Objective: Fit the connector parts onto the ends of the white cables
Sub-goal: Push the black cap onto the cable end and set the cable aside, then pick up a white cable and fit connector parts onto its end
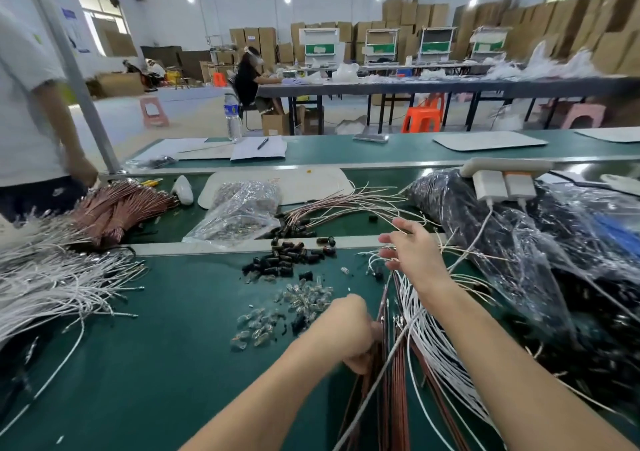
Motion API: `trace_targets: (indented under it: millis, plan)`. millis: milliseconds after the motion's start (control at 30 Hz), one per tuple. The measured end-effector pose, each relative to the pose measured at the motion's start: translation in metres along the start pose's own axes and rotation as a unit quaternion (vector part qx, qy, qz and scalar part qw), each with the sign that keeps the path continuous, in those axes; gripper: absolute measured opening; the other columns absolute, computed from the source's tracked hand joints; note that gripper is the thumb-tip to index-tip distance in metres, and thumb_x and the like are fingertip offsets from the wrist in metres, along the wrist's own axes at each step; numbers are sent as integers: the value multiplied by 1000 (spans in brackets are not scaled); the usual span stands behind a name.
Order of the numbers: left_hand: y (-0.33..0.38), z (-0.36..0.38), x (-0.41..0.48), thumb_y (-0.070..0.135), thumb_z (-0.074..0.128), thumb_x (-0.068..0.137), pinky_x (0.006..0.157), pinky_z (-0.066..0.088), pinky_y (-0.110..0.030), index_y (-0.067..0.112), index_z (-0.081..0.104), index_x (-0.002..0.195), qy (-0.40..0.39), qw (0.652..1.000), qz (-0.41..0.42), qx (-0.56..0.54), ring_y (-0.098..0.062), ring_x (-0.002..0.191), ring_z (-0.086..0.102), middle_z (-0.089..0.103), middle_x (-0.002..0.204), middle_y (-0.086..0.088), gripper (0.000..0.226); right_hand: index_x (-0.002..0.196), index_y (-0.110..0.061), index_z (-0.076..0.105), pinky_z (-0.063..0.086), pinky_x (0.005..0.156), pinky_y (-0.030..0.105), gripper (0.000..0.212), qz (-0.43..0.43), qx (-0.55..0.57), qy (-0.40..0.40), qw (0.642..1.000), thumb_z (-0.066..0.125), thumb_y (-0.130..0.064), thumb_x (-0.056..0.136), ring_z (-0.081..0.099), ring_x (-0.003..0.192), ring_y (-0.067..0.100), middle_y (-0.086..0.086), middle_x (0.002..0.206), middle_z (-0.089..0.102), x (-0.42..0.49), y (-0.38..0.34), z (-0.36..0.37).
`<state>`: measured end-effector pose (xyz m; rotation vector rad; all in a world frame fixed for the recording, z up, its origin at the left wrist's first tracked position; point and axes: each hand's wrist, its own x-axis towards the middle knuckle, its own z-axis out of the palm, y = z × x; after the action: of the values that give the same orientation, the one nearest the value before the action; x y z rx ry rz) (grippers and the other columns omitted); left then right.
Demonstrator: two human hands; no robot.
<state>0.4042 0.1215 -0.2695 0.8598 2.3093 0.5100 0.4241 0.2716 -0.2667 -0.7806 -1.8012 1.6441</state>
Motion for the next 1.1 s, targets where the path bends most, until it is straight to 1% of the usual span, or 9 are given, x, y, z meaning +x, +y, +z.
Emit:
trace_targets:
  millis: [200, 300, 400, 533, 600, 733, 900, 1000, 1100]
  plan:
    - [-14, -18, -2, 29, 46, 107, 52, 55, -22, 11, 53, 83, 68, 983, 49, -165, -10, 51, 63, 64, 76, -6, 31, 127, -22, 53, 54, 80, 39, 27, -54, -39, 31, 997, 46, -13, 102, 65, 82, 13, -4, 100, 68, -3, -2, 6]
    - [-25, -41, -4, 30, 46, 105, 61, 59, -35, 7, 57, 88, 174, 955, 61, -234, -10, 52, 61, 62, 76, -5, 31, 122, -28, 53, 54, 76, 36, 24, -81, -76, 20, 994, 46, -16, 102, 65, 84, 15, -2, 105, 68, -5, -3, 15]
    - [-56, -72, -14, 26, 49, 105, 63, 62, -31, 6, 59, 97, 279, 853, 75, -435, -9, 57, 67, 68, 76, -5, 24, 124, -26, 57, 56, 72, 40, 24, -126, -178, -32, 975, 47, -20, 103, 67, 81, 22, -4, 103, 66, -9, 2, 32]
    - [-107, -92, -21, 18, 49, 105, 59, 59, -23, -1, 59, 95, 356, 734, 56, -575, -14, 60, 70, 69, 74, -8, 23, 128, -23, 61, 48, 56, 29, 30, -166, -329, -144, 918, 45, -15, 103, 51, 53, 10, 0, 105, 69, -8, 19, 65]
    - [-126, -88, -21, 12, 49, 104, 58, 59, -22, -3, 58, 91, 367, 709, 40, -601, -14, 57, 69, 67, 77, -13, 22, 134, -25, 59, 49, 65, 32, 37, -178, -395, -183, 883, 43, -13, 103, 56, 65, 10, 4, 125, 65, -6, 24, 79]
    - [-151, -77, -23, 5, 51, 101, 56, 57, -20, -2, 57, 88, 387, 669, 18, -634, -14, 57, 65, 62, 76, -13, 16, 140, -31, 55, 51, 92, 43, 39, -203, -513, -226, 803, 38, -19, 107, 54, 121, 26, 1, 140, 55, -2, 29, 97]
    - [-164, -69, -23, 11, 50, 104, 61, 61, -25, 4, 53, 92, 419, 619, 24, -664, -17, 65, 65, 59, 82, -12, 15, 130, -25, 57, 50, 92, 42, 26, -216, -551, -228, 773, 47, -24, 106, 51, 122, 23, -2, 133, 57, -2, 29, 100]
    - [-161, -64, -20, 12, 50, 105, 64, 61, -25, 4, 54, 92, 412, 579, 53, -701, -16, 67, 71, 65, 81, -11, 16, 129, -19, 57, 50, 91, 34, 26, -227, -472, -200, 828, 49, -19, 104, 58, 109, 15, 0, 125, 62, -5, 27, 94]
    - [-153, -57, -14, 11, 50, 105, 66, 60, -24, 2, 55, 95, 374, 543, 86, -747, -19, 73, 74, 72, 78, -12, 14, 132, -18, 60, 52, 73, 24, 29, -115, -176, -119, 970, 50, -16, 104, 56, 71, -3, 0, 105, 67, -18, 29, 82]
